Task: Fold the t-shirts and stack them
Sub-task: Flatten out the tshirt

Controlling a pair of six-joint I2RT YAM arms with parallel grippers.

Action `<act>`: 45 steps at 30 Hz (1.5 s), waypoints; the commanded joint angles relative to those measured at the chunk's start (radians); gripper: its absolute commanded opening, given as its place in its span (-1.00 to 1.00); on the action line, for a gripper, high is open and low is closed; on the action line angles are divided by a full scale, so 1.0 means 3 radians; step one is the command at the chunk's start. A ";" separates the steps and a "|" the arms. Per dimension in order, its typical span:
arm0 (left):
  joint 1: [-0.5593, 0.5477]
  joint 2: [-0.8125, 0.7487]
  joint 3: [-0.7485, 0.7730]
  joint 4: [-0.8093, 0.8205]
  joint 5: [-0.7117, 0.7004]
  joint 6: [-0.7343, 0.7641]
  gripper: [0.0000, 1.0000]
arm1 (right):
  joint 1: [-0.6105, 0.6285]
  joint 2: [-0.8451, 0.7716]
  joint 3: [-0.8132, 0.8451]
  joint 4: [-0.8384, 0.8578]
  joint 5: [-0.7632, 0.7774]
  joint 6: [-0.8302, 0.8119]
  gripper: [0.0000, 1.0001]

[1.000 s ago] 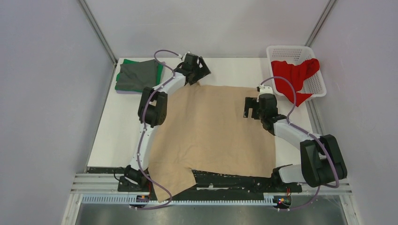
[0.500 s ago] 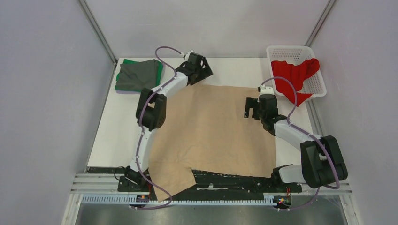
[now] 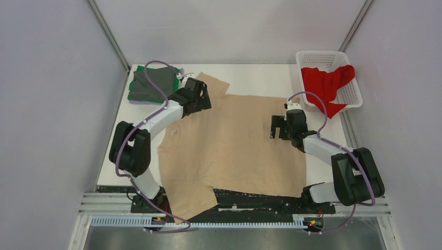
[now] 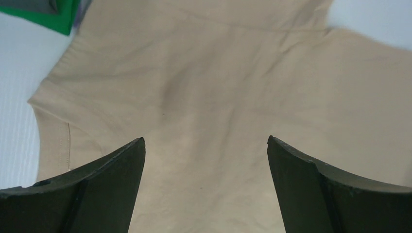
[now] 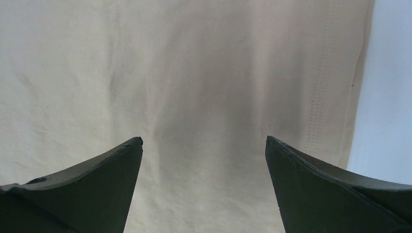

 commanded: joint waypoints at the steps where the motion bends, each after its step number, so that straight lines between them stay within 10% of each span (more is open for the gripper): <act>1: 0.0176 0.0344 -0.0142 0.0001 0.0273 0.0182 0.99 | -0.0008 0.0087 0.0024 0.0039 -0.0080 0.0014 0.97; 28: 0.0664 0.2307 0.2028 -0.0528 0.0777 0.0008 0.99 | -0.0165 0.1684 0.1368 0.0186 0.0026 -0.0036 0.97; 37: 0.0499 0.1534 0.1795 -0.0480 0.1019 0.0181 0.99 | -0.0166 0.0774 0.1003 0.0107 0.0128 -0.0050 0.97; 45: 0.0020 -0.0277 -0.0096 -0.0335 0.0657 -0.0106 0.99 | -0.0166 -0.0727 -0.0095 0.0181 0.0174 0.0194 0.97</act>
